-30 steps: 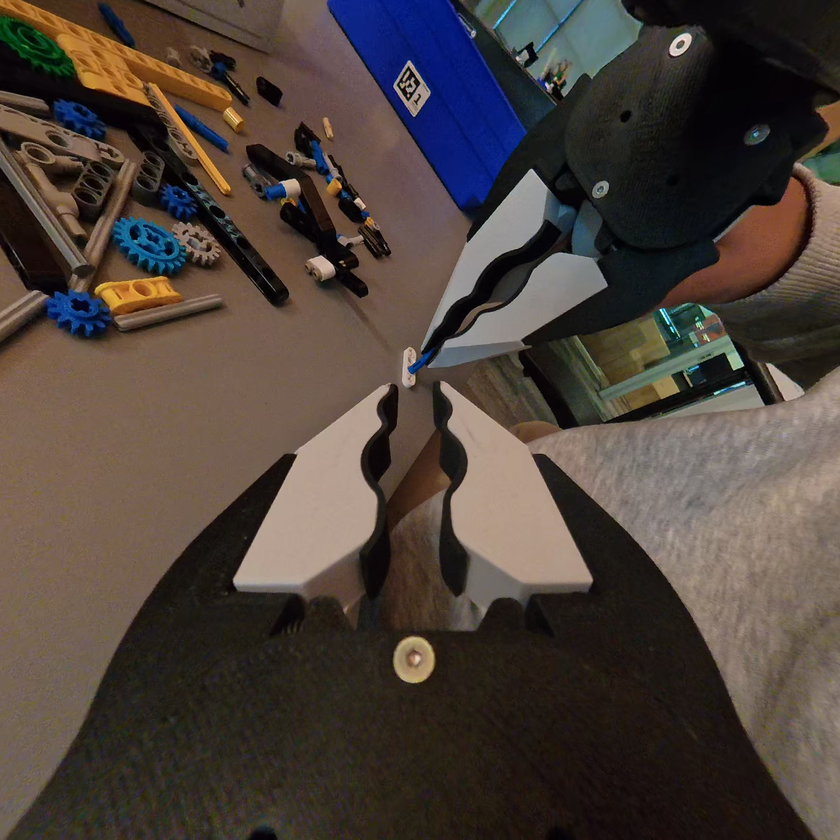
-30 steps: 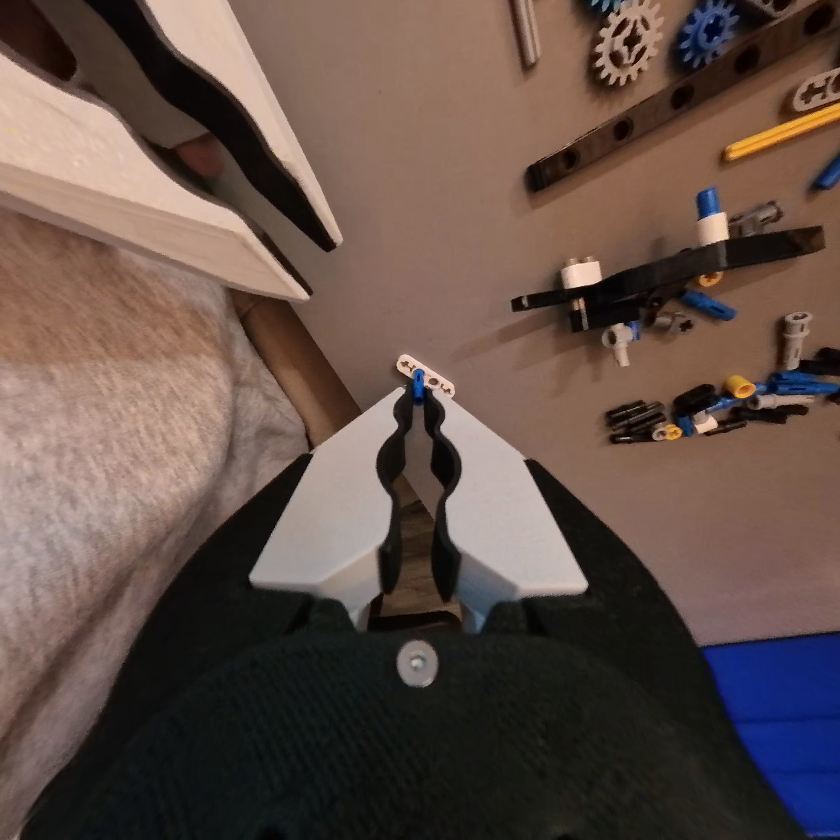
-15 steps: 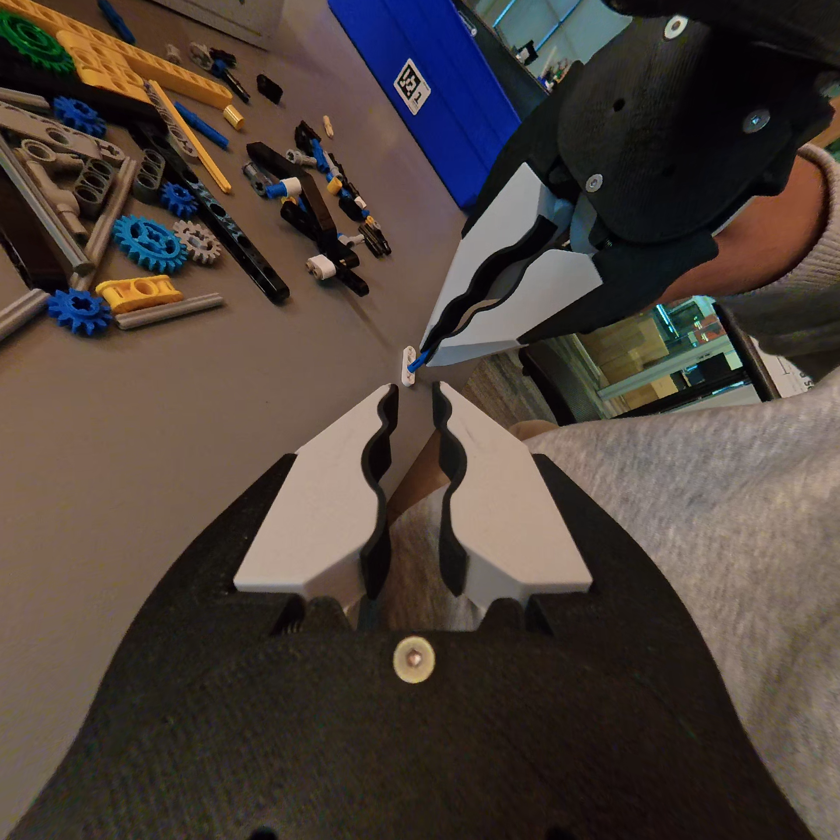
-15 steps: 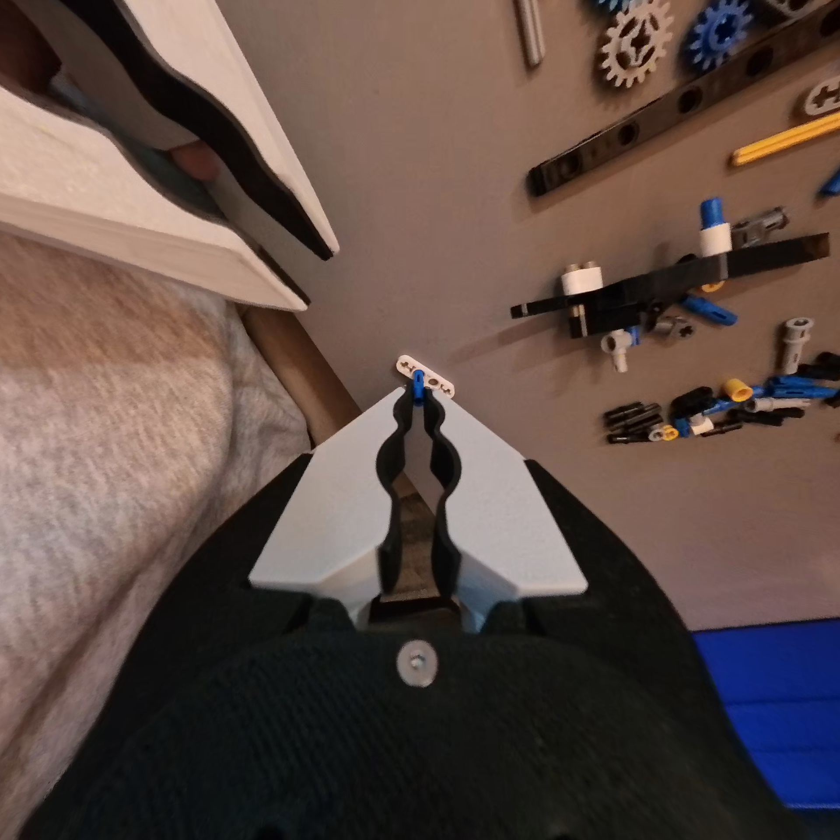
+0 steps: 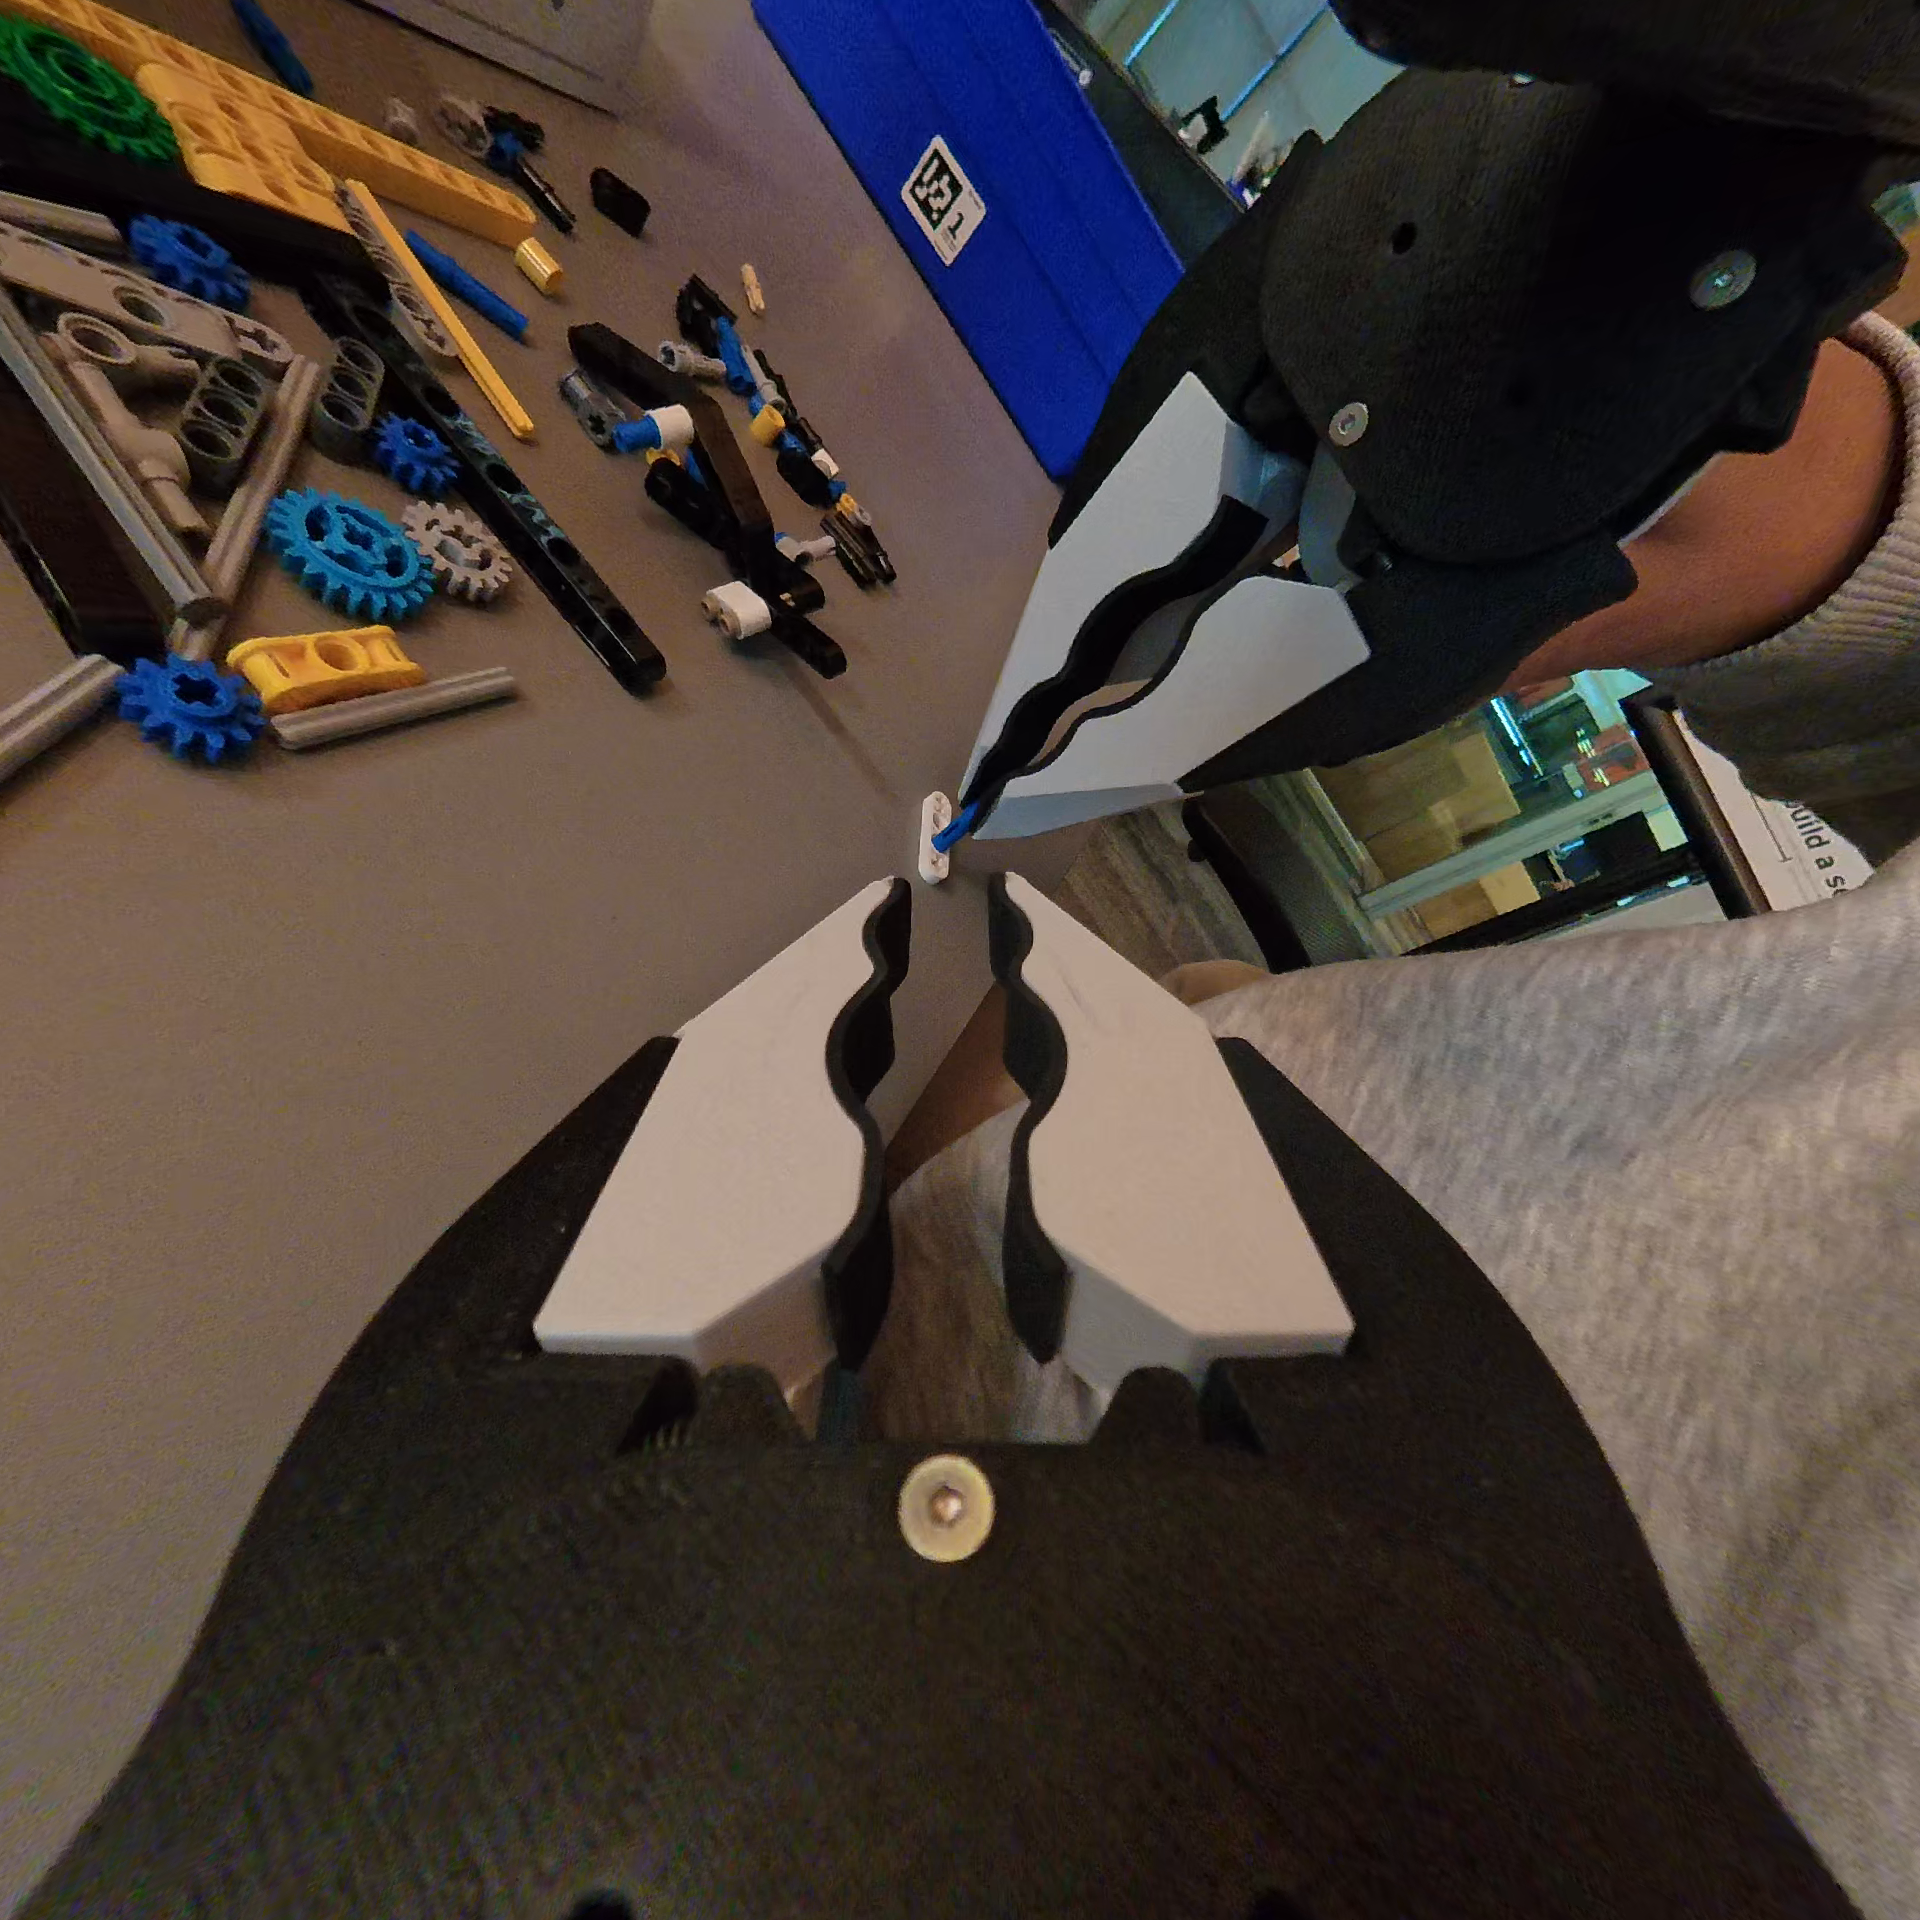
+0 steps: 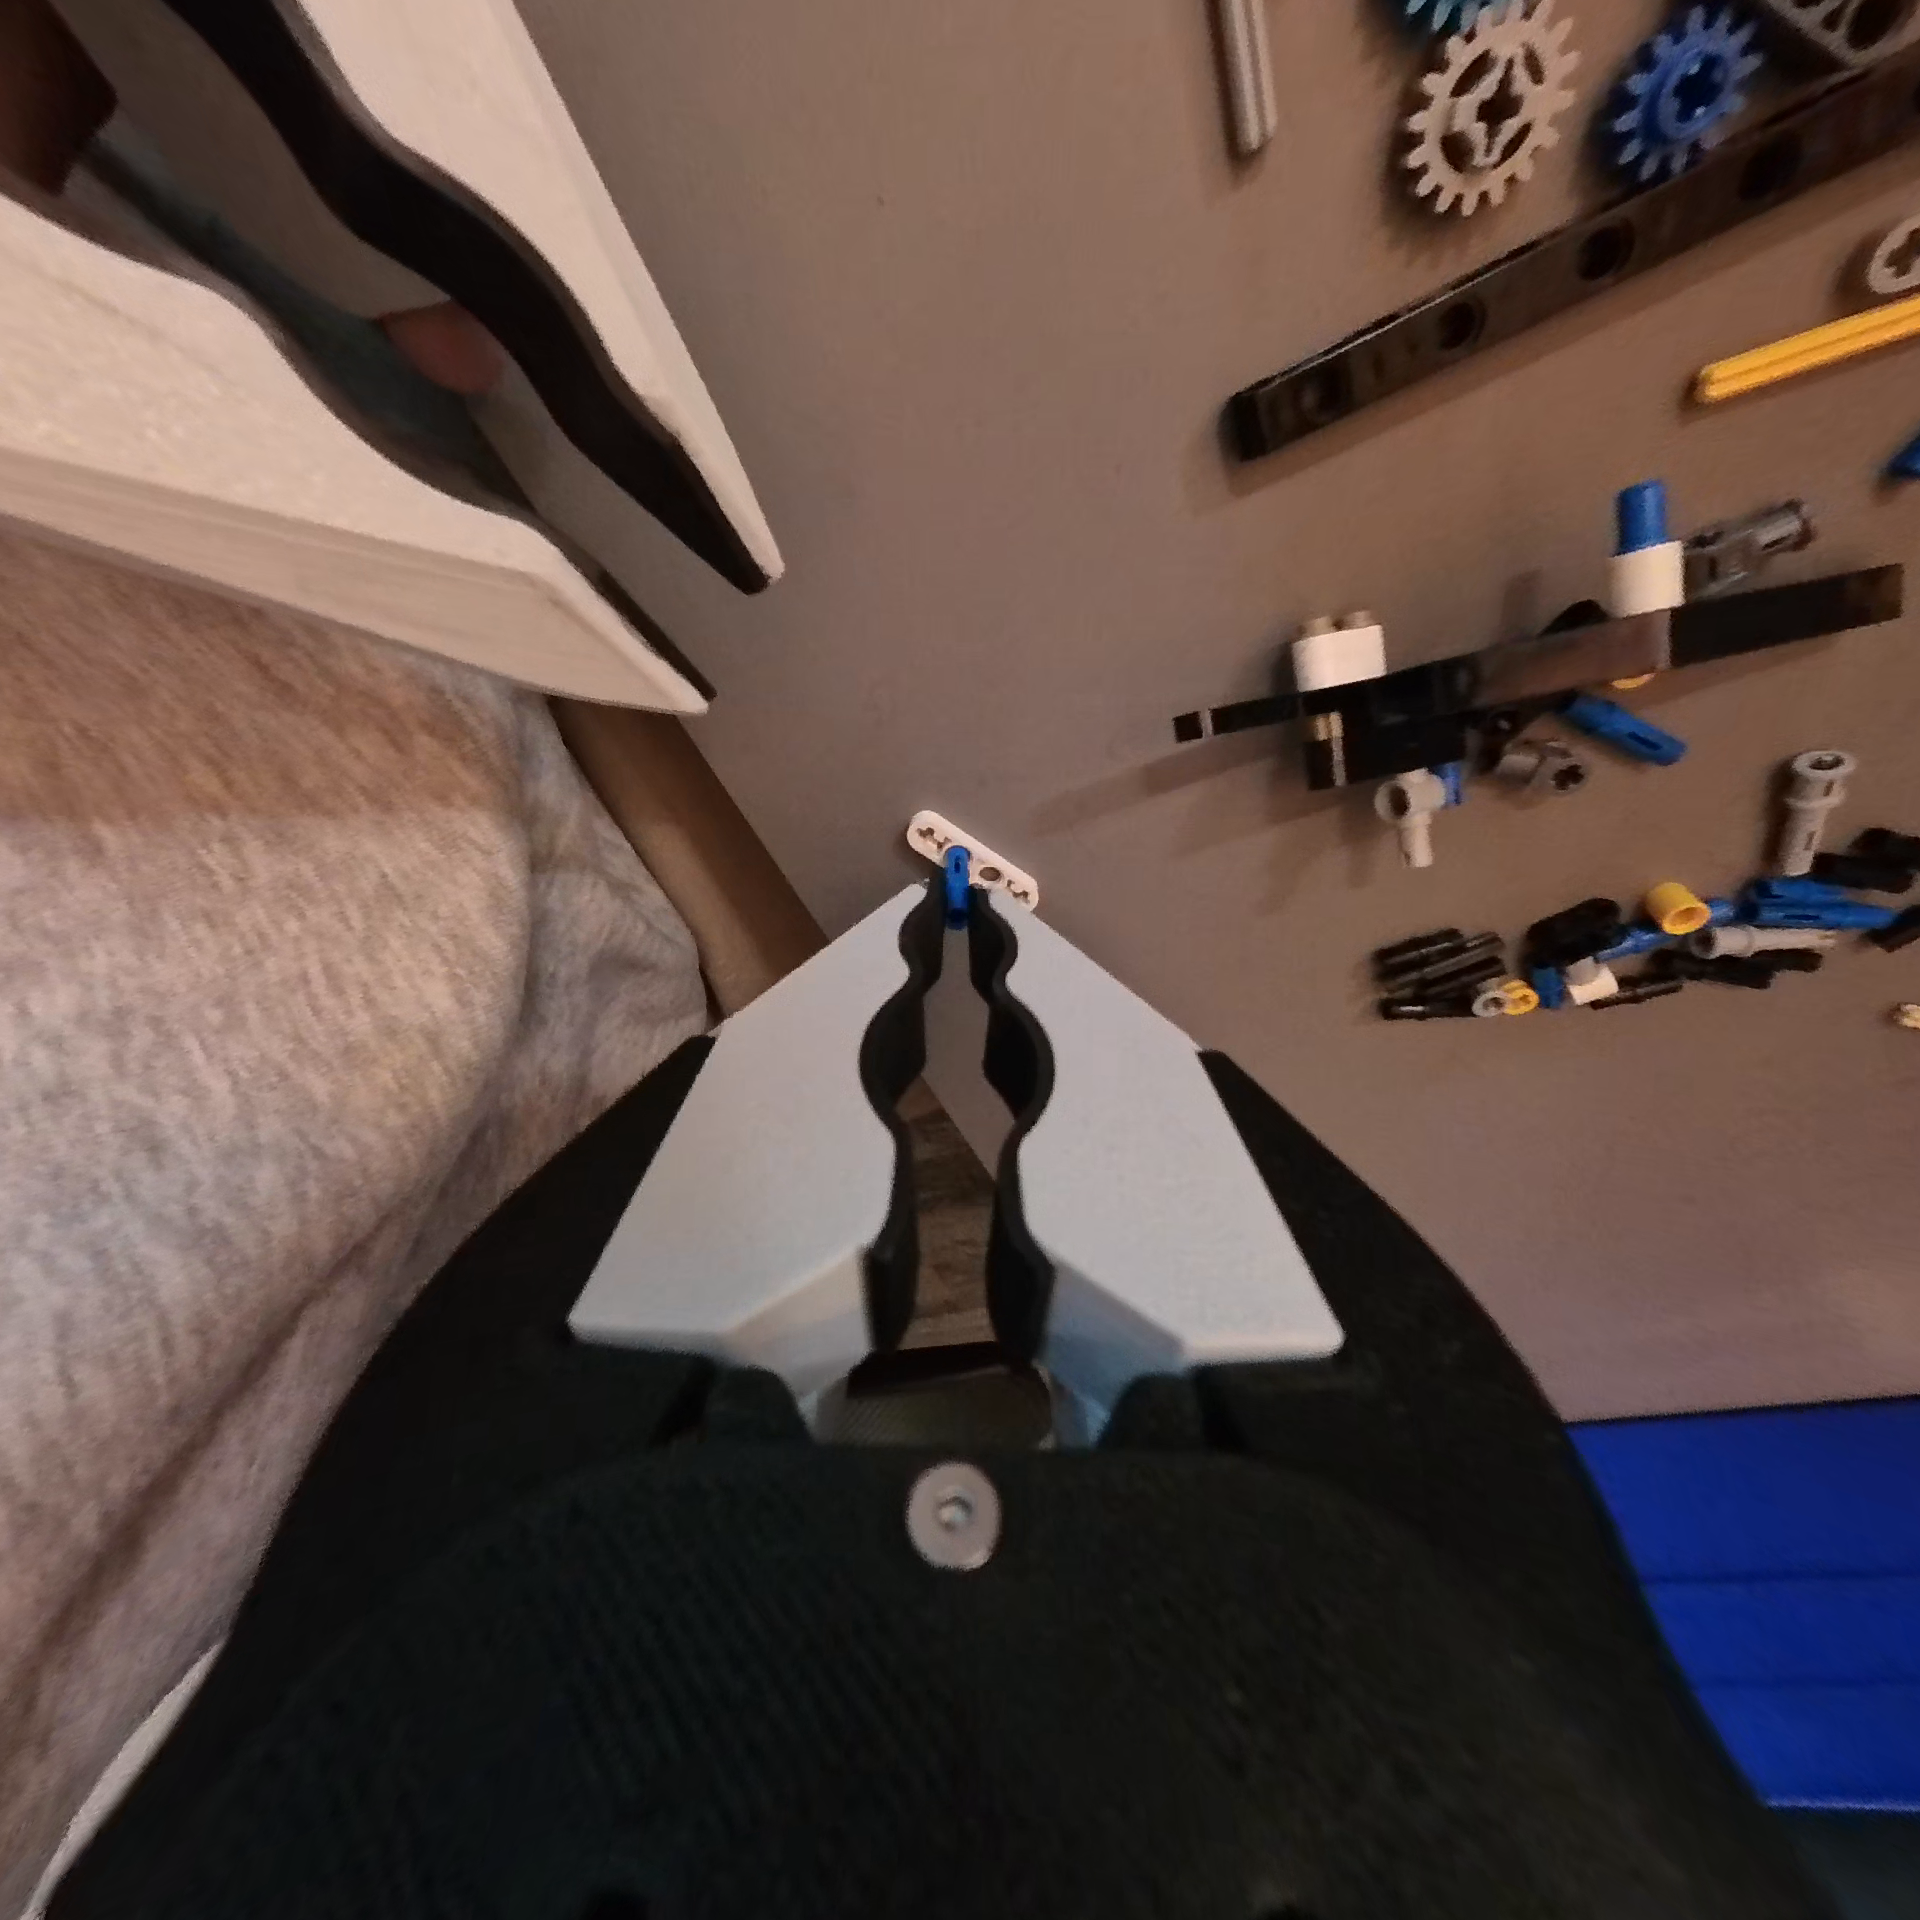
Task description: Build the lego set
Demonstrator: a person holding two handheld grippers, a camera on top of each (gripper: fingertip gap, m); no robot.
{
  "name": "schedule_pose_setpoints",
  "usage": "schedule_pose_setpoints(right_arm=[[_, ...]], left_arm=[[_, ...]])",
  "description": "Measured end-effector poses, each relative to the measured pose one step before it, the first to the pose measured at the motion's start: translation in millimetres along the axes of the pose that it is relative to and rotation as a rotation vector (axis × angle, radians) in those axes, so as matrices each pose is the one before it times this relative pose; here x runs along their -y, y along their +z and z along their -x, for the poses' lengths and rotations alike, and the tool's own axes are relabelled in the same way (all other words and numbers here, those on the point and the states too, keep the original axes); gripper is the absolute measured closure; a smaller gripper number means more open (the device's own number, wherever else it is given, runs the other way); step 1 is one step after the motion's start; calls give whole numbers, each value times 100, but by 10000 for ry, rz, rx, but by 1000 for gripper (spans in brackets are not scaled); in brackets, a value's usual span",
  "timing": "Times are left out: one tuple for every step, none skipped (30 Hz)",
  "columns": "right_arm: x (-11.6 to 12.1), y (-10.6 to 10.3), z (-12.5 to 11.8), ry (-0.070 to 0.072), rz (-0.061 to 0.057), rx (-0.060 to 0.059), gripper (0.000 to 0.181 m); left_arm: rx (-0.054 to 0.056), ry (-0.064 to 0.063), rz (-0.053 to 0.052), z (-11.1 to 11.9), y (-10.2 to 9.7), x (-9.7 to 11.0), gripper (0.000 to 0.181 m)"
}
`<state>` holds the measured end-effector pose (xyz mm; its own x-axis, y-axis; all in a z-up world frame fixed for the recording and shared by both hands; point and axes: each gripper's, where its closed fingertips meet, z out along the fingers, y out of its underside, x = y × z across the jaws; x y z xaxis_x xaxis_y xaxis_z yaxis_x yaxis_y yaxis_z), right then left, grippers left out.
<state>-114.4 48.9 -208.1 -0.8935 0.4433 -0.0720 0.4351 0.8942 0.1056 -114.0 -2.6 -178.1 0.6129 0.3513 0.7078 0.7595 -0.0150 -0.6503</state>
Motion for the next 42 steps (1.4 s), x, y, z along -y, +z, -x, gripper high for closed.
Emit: schedule_pose_setpoints(right_arm=[[11,6,3,-17,6,-11,179],[4,-8,1,-19,0,-16,179],[-12,8,2,-5,6,-18,179],[1,-3,8,-12,-4,-27,179],[-15,0,2,-7,5,-23,179],[-11,6,9,-28,-1,-30,179],[-24,4,4,-10,2,-25,179],[-10,0,5,6,-9,-16,179],[-20,4,3,-4,-12,-16,179],[3,6,0,1,-18,-18,179],[-1,-4,4,10,-6,-16,179],[8,0,1,-1,1,-18,179],[26,-6,-3,-20,-16,-34,179],[-16,-4,5,-13,9,-28,179],[-15,5,1,-11,9,-16,179],[-5,-4,5,-15,-17,-12,179],[-16,1,-2,13,-12,10,179],[12,-7,-2,29,-21,28,179],[-3,7,1,41,-12,35,179],[-17,-4,2,14,6,13,179],[-13,-2,1,-32,7,-22,179],[11,1,9,-43,13,-29,179],[-7,0,1,-23,26,-12,179],[13,-5,5,-13,17,-1,179],[-6,-8,-5,-13,11,0,179],[11,-1,0,-14,-11,0,179],[7,-3,4,6,-10,9,179],[13,-12,5,13,-1,16,179],[61,-14,-1,7,-27,1,179],[4,2,-3,8,21,-8,179],[-11,-7,6,-4,36,-22,179],[0,2,5,-26,25,-34,179],[-28,-2,6,-24,32,-27,179],[-28,1,8,1,15,-7,179],[-14,5,-3,1,7,7,179],[-15,4,7,3,8,13,179],[6,-5,1,2,5,4,179],[-3,0,-2,-9,13,-9,179],[-3,3,2,-10,10,-12,179],[-1,-6,2,-11,8,-12,179],[-9,1,-2,-9,0,-10,179],[-1,5,4,-7,-5,-6,179]], left_arm=[[2,-2,2,2,-1,-2,168],[5,0,-1,10,-9,1,168],[4,-1,0,5,0,-1,168],[4,0,1,-5,6,5,168],[4,3,2,1,-4,-11,168],[7,4,3,8,7,-5,168],[7,1,1,10,0,-1,168],[4,1,2,3,8,-3,168],[1,-2,2,1,-1,-3,168],[7,0,1,9,-1,-1,168],[3,4,5,-3,4,-14,168],[-1,1,4,-4,6,-6,168],[1,-1,-1,-6,-2,7,168],[2,1,0,-3,-2,-8,168],[2,2,4,4,-3,-5,168],[5,3,4,5,6,-6,168],[4,1,0,-1,-3,7,168],[0,-3,0,6,3,-7,168],[-1,1,1,-1,0,-1,168],[4,5,5,-2,3,0,168],[3,1,3,5,-2,-4,168],[1,-2,-4,4,-7,5,168],[-3,-5,0,-8,0,0,168],[0,-1,3,-5,7,-4,168],[3,2,-1,5,1,1,168],[-2,-2,1,7,-7,-8,168],[0,-2,-3,-1,2,4,168],[-1,-2,0,3,3,8,168],[-2,0,3,-4,-2,-4,168],[4,3,-1,5,10,2,168],[-2,1,1,-2,-1,-2,168],[-2,-2,3,3,1,-10,168],[0,-4,-2,3,3,10,169],[-4,-7,1,-7,-10,-1,169],[-1,-2,0,-3,0,0,169],[3,4,1,8,-1,-1,168],[1,1,1,3,-1,-2,168],[1,-2,0,3,-10,-1,168],[1,-4,-2,-2,1,2,168],[0,-3,1,12,5,0,168],[1,2,2,3,-2,-3,168],[0,0,1,0,-1,-1,168]])
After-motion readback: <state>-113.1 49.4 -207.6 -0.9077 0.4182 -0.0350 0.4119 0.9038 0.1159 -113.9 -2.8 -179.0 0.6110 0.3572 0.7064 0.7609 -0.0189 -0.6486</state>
